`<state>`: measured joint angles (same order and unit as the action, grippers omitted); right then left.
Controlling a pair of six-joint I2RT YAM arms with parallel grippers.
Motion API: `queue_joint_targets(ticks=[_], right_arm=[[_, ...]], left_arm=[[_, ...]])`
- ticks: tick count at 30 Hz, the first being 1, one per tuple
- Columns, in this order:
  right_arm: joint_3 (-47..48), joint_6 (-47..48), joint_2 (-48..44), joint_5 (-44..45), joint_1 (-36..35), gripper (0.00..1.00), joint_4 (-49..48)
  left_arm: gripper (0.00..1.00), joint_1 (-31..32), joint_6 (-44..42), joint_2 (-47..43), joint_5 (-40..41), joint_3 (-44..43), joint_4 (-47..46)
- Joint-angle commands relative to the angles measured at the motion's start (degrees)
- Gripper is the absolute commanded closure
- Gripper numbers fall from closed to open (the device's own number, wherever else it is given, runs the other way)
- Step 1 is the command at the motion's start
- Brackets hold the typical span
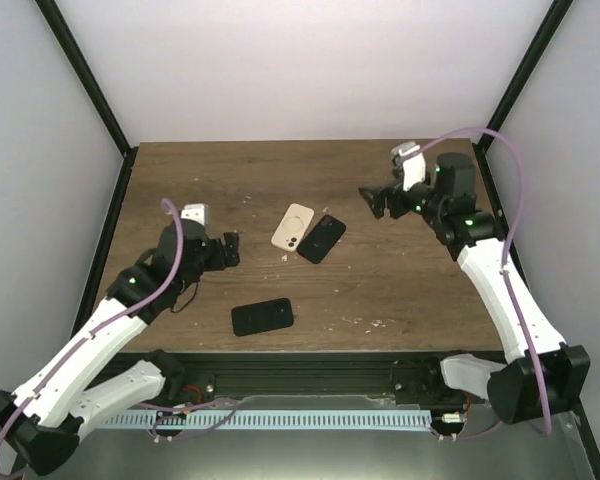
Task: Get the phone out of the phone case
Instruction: Pick up the phone at the center of the board.
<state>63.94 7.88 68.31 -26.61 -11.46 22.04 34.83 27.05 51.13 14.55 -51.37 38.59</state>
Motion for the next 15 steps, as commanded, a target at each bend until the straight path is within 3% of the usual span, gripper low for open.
queue_joint_targets(ticks=[1,6,10,15], right_arm=[[6.8,-8.5,-3.1,9.4,-0.5,0.00,-1.4],[2.7,-5.7,-6.0,11.0,-0.2,0.00,-2.9],[-0.6,9.7,-7.8,-3.6,-0.1,0.00,2.8],[0.9,18.7,-3.5,-13.8,-2.3,0.04,12.7]], left_arm=[[0.03,0.2,1.2,-2.4,12.7,-3.6,-1.6],[0.00,0.3,1.8,-0.8,14.2,-4.9,0.8],[0.01,0.2,-4.9,-4.0,8.1,-0.4,-1.7],[0.05,0.3,-7.2,-7.7,1.2,4.1,-2.1]])
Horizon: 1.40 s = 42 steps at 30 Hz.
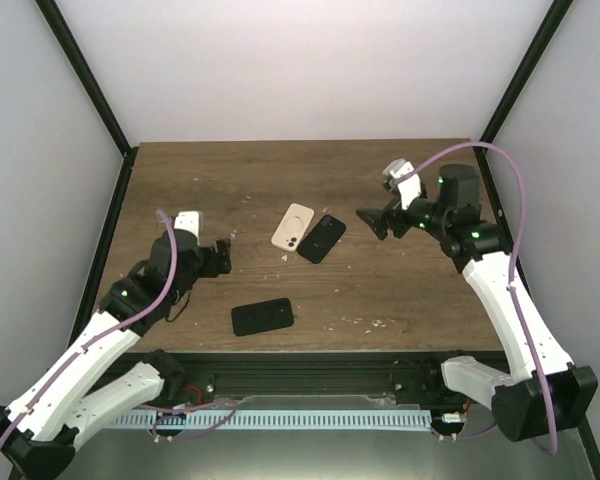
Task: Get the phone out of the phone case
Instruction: Pick up the phone at the center of the board.
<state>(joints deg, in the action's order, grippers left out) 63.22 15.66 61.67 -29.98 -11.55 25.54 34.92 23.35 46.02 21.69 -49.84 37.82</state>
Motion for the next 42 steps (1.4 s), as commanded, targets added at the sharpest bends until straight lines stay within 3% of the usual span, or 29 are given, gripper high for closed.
queue_joint_targets(ticks=[1,6,12,15,17,23,31,38,42], right_arm=[[2.6,12.7,5.0,-10.3,-3.6,0.06,11.5],[5.6,18.9,13.6,-6.7,-13.1,0.13,17.2],[5.8,24.8,22.9,0.0,-27.4,0.16,16.6],[4.8,25.7,27.6,1.8,-32.9,0.13,12.8],[4.6,24.6,30.8,1.2,-35.4,0.05,9.5],[5.8,23.4,40.7,0.5,-39.4,0.00,4.1],[4.5,25.7,45.0,6.2,-44.0,0.00,1.7],[1.7,25.3,46.0,21.9,-43.7,0.00,-3.2],[3.7,21.2,44.8,23.3,-38.7,0.00,-4.5]], left_arm=[[0.07,0.0,-3.4,-3.0,-8.0,3.2,-1.3],[0.09,-0.2,-0.6,-0.4,-13.5,4.0,2.4],[0.03,-3.0,7.0,4.0,-20.7,6.5,6.0],[0.00,-5.0,10.0,4.5,-22.3,6.9,6.6],[0.00,-7.6,11.4,4.2,-24.0,7.2,6.8],[0.00,-9.5,14.5,0.2,-23.3,10.6,6.3],[0.01,-9.5,17.8,-3.0,-25.2,14.0,2.6],[0.02,-9.5,15.7,-1.5,-24.5,13.2,2.1],[0.02,-9.5,13.2,-0.2,-27.1,13.3,0.1]])
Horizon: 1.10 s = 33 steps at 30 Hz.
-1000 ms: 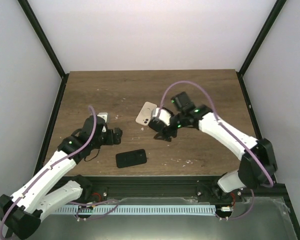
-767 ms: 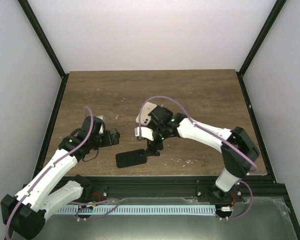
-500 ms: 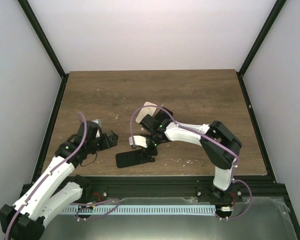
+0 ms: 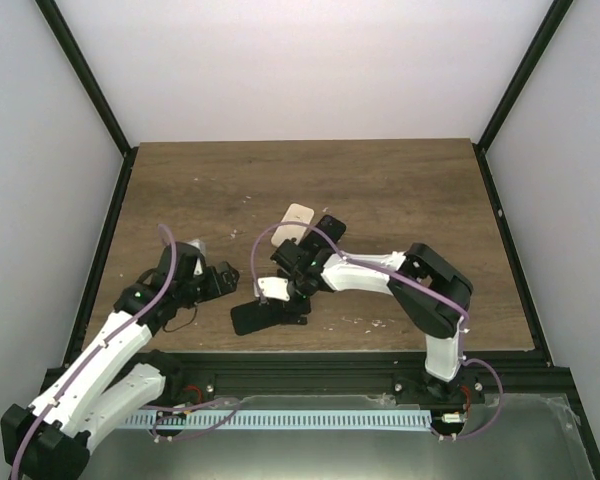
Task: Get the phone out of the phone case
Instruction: Pick up the phone at the center of the board.
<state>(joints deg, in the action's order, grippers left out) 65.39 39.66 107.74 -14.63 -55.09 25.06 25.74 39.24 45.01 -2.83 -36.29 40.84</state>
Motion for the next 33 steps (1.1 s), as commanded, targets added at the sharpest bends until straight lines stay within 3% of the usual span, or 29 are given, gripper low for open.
queue_joint_targets(ticks=[1,4,7,13,19,33], right_arm=[[2.8,-4.4,-1.5,7.5,7.0,0.00,-3.9],[4.7,-7.9,-4.0,4.7,12.7,0.00,-3.5],[2.3,-8.9,-11.5,-4.0,17.7,0.00,-2.8],[-12.9,-13.8,-31.2,-29.1,32.7,0.00,-5.8],[-19.5,-18.2,-40.6,-38.0,48.7,0.00,-8.0],[-18.4,-17.8,-38.7,-39.7,49.9,0.00,-7.3]], left_arm=[[0.02,-0.3,-2.6,1.1,-3.2,0.0,-3.6],[0.00,-0.3,-2.2,2.5,-6.5,1.6,-7.4],[0.00,0.6,-2.6,7.0,-9.2,1.7,-10.0],[0.00,8.2,-7.9,21.0,-3.1,-5.7,-5.4],[0.00,11.5,-9.3,30.3,0.2,-8.2,-5.0],[0.00,12.2,-12.5,39.2,-0.6,-7.1,-10.7]])
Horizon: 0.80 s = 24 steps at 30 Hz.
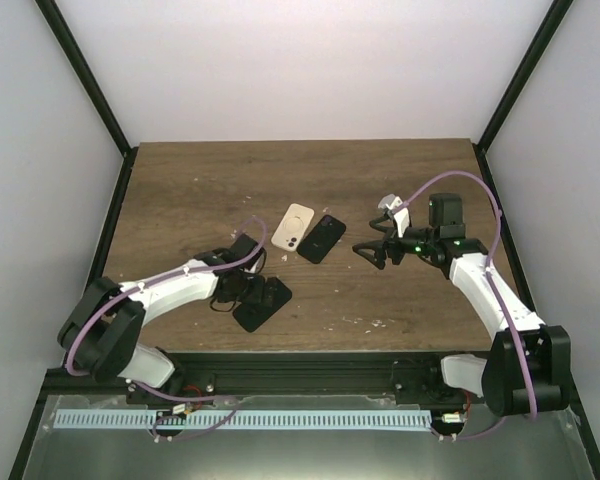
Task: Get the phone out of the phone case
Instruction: Pick up the phone at the center of the board.
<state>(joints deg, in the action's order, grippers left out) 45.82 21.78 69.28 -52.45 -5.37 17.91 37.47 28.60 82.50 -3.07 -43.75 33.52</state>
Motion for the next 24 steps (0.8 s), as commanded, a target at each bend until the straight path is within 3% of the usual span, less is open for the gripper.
queue_joint_targets(ticks=[1,12,24], right_arm=[[1.0,0.1,-0.5,-1.8,0.2,0.00,-0.3],[1.0,0.8,-0.7,-1.3,0.2,0.00,-0.2],[1.0,1.1,-0.1,-1.3,0.2,0.00,-0.1]], left_arm=[[0.00,0.6,-2.2,2.2,-0.9,0.3,-3.7],[0.00,2.8,-1.6,2.0,-8.9,2.2,-4.5],[0.00,5.6,-5.4,7.0,-1.2,-5.6,5.0]])
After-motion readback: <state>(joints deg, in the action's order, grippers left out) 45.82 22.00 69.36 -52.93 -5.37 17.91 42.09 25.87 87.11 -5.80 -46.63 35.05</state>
